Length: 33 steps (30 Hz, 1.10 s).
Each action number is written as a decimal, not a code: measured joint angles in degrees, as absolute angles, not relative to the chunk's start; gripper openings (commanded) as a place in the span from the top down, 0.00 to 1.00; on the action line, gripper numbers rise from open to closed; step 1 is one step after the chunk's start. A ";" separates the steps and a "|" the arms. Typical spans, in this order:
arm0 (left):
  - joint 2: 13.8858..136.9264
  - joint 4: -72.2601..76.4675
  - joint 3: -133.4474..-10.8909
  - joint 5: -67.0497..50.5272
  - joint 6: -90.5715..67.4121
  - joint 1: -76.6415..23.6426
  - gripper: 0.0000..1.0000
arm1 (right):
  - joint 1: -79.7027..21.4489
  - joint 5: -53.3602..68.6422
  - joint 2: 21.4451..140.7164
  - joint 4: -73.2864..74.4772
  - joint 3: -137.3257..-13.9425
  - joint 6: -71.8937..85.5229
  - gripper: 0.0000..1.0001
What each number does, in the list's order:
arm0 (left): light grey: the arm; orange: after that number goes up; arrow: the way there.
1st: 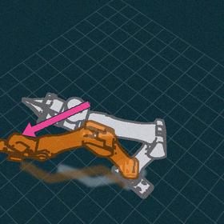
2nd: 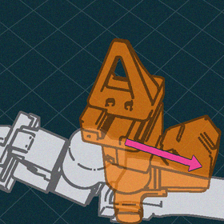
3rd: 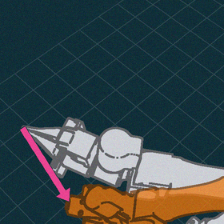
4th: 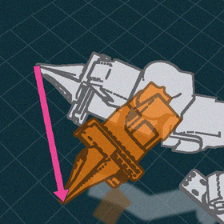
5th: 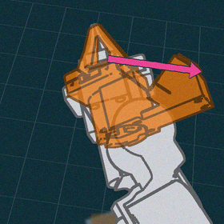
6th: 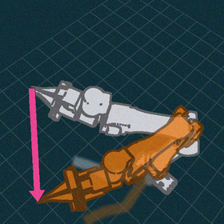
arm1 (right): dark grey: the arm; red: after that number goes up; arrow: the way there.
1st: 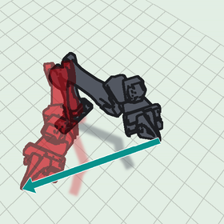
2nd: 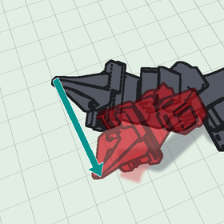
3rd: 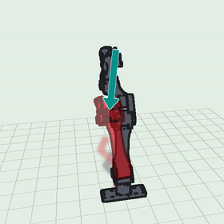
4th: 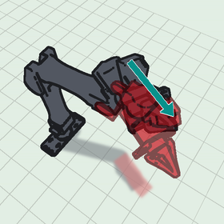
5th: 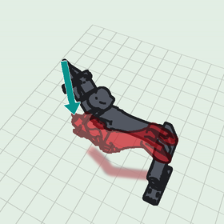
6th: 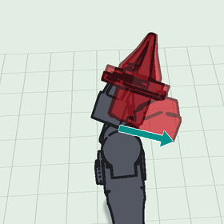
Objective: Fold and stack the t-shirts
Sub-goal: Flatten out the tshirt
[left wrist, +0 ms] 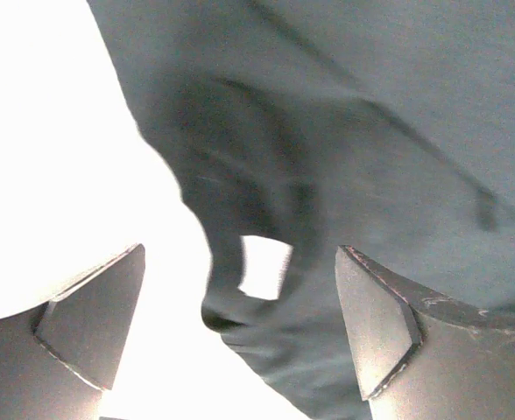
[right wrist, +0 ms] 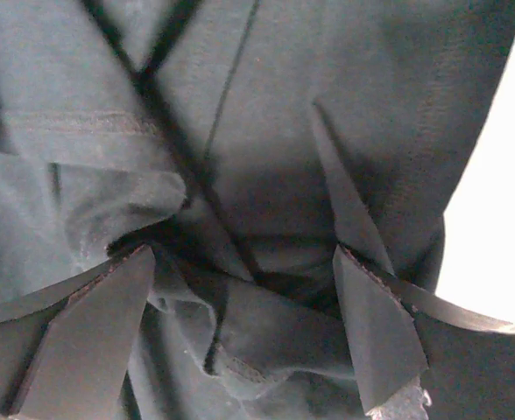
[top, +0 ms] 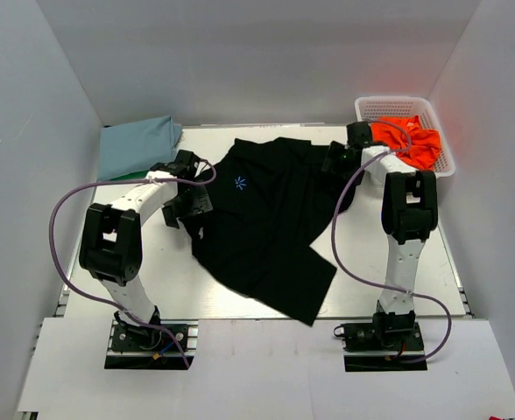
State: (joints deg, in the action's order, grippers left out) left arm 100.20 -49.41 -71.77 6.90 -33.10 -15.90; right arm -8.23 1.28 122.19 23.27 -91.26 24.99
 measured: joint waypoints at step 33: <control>106.39 -35.99 -68.38 12.36 -38.98 -12.80 0.24 | -63.90 1.19 83.66 22.04 -55.02 4.99 0.10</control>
State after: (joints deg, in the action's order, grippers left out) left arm 106.39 -35.99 -68.38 12.36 -38.98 -12.80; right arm -63.90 1.19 83.66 22.04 -55.02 4.99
